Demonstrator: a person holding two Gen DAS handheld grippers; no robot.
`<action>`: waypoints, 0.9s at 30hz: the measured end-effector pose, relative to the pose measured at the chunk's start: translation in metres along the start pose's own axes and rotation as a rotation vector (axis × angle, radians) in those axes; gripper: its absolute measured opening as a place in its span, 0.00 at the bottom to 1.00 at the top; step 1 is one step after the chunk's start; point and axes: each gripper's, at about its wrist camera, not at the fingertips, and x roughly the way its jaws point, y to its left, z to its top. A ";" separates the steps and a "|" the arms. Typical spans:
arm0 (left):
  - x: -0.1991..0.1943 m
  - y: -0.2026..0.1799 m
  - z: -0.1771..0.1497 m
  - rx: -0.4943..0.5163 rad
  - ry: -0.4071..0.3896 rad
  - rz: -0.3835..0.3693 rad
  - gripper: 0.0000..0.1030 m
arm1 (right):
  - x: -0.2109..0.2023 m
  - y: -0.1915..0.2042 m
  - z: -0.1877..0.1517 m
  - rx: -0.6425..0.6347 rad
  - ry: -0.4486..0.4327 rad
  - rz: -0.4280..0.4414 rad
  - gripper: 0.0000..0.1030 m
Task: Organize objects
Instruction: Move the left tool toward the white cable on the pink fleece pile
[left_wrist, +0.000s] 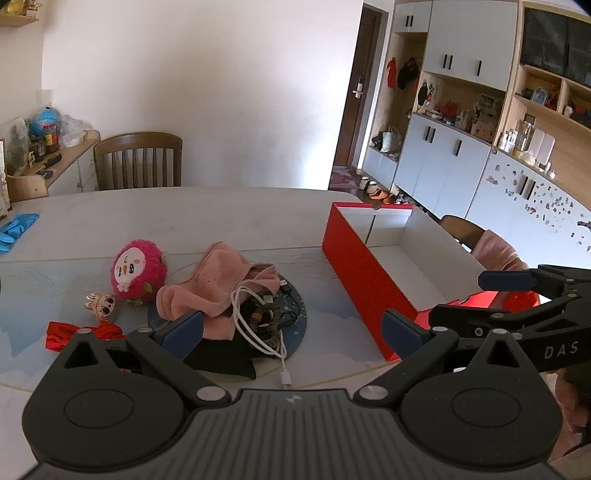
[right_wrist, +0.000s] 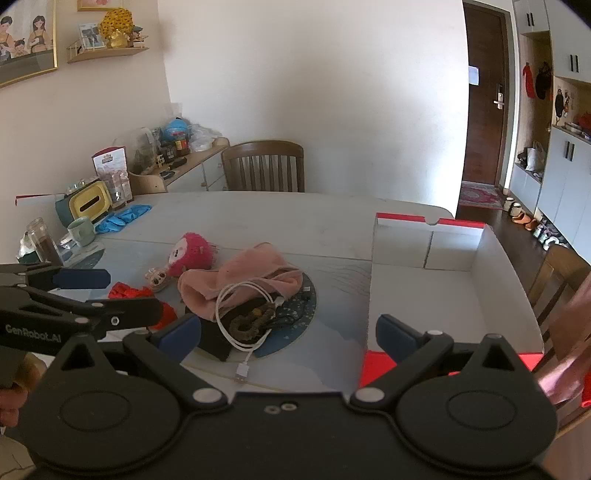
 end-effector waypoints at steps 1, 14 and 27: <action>0.000 0.001 0.000 0.001 -0.001 0.001 1.00 | 0.000 0.000 0.000 0.001 0.000 0.000 0.98; -0.004 0.003 0.001 0.008 0.003 -0.001 1.00 | 0.007 0.007 -0.001 -0.007 0.001 0.004 0.99; 0.001 0.021 0.002 0.016 0.002 -0.038 1.00 | 0.011 0.021 0.000 0.007 -0.008 -0.023 0.99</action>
